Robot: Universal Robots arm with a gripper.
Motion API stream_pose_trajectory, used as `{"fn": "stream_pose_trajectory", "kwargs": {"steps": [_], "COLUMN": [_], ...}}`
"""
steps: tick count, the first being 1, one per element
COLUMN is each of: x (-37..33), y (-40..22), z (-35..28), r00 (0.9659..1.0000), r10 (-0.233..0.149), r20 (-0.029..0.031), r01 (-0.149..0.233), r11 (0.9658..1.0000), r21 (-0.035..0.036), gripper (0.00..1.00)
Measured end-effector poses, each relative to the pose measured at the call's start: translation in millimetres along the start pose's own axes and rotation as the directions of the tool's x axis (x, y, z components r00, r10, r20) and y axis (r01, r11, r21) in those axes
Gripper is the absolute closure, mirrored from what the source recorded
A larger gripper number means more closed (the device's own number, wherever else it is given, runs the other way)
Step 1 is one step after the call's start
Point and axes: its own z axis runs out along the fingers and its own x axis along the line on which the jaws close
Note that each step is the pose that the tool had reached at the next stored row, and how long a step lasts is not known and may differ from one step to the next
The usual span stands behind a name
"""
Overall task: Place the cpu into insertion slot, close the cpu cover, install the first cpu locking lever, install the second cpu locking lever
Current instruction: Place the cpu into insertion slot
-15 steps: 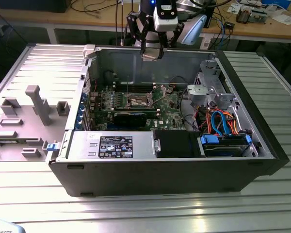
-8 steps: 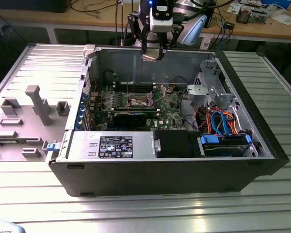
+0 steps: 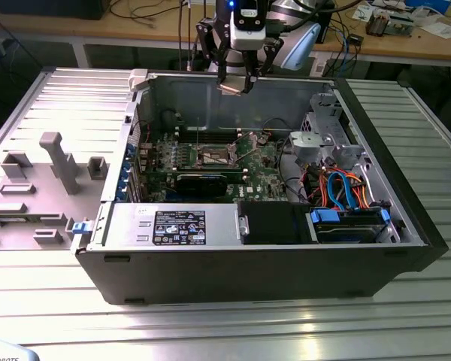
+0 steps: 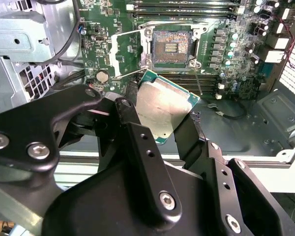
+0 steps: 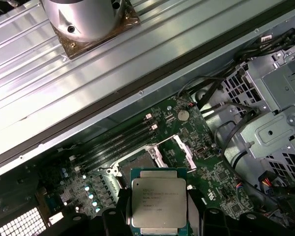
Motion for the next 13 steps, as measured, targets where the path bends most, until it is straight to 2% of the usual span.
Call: {"fn": "stream_pose_trajectory", "kwargs": {"steps": [10, 13], "x": [0.1, 1.1], "y": [0.0, -0.6], "z": [0.0, 0.2], "r00": [1.0000, 0.9998], "r10": [0.001, 0.020], "r20": [0.0001, 0.0018], "r01": [-0.001, -0.020], "r11": [1.0000, 0.9998], "r21": [0.0000, -0.0003], "gripper": [0.46, 0.46]}}
